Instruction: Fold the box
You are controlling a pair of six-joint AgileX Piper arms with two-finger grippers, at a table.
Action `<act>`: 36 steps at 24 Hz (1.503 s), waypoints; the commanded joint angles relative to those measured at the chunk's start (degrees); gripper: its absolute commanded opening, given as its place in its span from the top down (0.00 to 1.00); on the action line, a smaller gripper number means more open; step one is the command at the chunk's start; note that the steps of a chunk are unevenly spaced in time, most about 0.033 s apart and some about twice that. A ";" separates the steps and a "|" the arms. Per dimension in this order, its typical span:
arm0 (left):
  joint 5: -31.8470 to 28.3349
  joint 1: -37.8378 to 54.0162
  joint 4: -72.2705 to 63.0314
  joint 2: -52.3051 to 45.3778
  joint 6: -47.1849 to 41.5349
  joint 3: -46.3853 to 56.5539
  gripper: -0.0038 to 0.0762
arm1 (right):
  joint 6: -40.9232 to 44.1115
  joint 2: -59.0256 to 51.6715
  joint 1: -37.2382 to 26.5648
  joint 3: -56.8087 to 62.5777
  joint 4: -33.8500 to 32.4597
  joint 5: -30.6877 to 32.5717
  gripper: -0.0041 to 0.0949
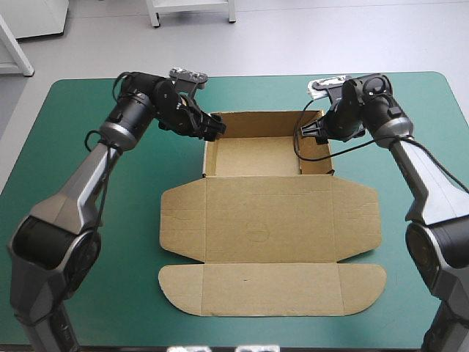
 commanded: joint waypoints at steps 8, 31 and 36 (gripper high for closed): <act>-4.41 -4.40 -1.46 -39.54 1.84 25.58 0.29 | -2.43 -14.46 -0.08 -1.68 0.69 0.33 0.39; -5.26 -4.91 9.40 -90.22 -3.03 63.62 0.31 | -4.17 -8.61 -0.08 -2.68 2.32 -1.08 0.40; -5.66 -4.91 9.40 -91.08 -3.03 63.66 0.31 | -2.57 -2.05 -0.08 -4.60 2.32 -0.88 0.40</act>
